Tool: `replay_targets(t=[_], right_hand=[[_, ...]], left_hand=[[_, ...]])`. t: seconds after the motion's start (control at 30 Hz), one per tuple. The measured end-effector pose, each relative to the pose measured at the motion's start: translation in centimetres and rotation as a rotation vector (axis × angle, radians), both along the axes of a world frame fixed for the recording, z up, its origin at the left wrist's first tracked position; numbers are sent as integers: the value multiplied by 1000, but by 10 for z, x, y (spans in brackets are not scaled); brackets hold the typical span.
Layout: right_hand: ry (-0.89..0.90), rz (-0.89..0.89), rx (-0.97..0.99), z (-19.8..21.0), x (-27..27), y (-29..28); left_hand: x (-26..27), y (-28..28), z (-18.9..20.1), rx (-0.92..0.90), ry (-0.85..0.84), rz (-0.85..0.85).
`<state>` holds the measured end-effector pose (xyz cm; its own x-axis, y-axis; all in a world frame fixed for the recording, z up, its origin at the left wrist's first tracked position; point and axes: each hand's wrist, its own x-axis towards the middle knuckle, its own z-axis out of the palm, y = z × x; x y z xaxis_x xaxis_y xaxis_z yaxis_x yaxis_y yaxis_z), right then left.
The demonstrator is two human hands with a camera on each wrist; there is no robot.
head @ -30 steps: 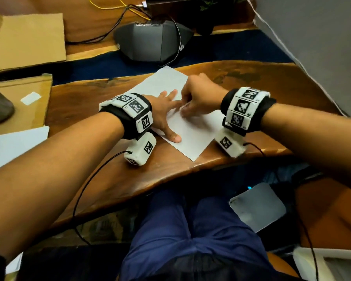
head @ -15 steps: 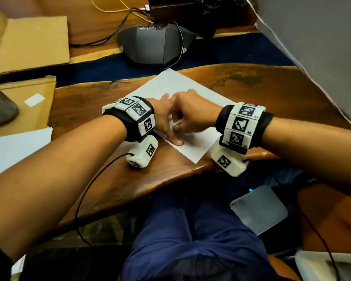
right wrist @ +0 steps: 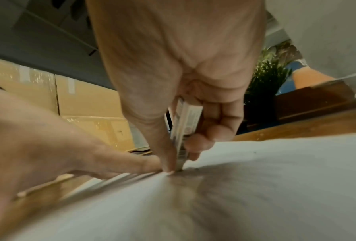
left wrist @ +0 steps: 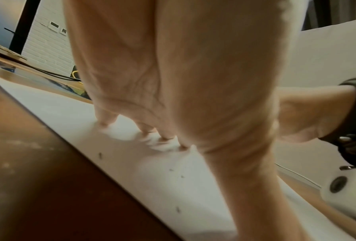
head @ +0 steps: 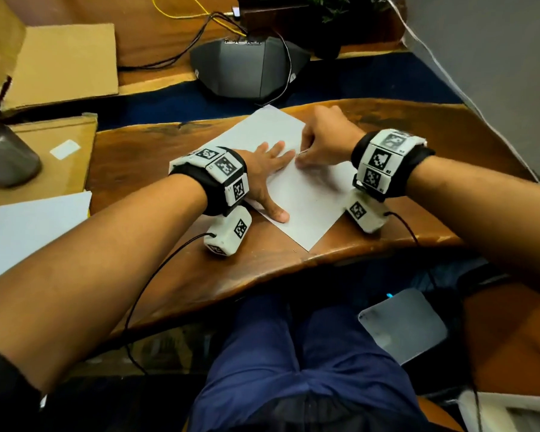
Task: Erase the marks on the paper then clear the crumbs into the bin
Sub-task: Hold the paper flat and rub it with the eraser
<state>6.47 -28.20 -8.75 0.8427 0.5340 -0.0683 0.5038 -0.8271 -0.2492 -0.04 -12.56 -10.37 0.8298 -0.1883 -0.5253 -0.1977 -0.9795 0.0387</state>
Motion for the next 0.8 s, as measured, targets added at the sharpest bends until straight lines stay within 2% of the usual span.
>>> replay_targets(t=[0.13, 0.27, 0.4, 0.5, 0.57, 0.7, 0.8], right_hand=[[-39, -37, 32, 0, 5, -9], [12, -79, 17, 0, 10, -18], [29, 110, 5, -4, -25, -3], [191, 270, -6, -3, -48, 5], [257, 237, -13, 0, -32, -1], [82, -17, 36, 6, 10, -20], [45, 94, -7, -1, -17, -11]], left_hand=[[4, 2, -2, 36, 13, -20], [9, -1, -2, 64, 13, -17], [13, -2, 0, 84, 49, -22], [14, -6, 1, 77, 73, -11], [15, -5, 1, 88, 72, -4], [15, -3, 0, 97, 65, 1], [18, -6, -1, 118, 61, -24]])
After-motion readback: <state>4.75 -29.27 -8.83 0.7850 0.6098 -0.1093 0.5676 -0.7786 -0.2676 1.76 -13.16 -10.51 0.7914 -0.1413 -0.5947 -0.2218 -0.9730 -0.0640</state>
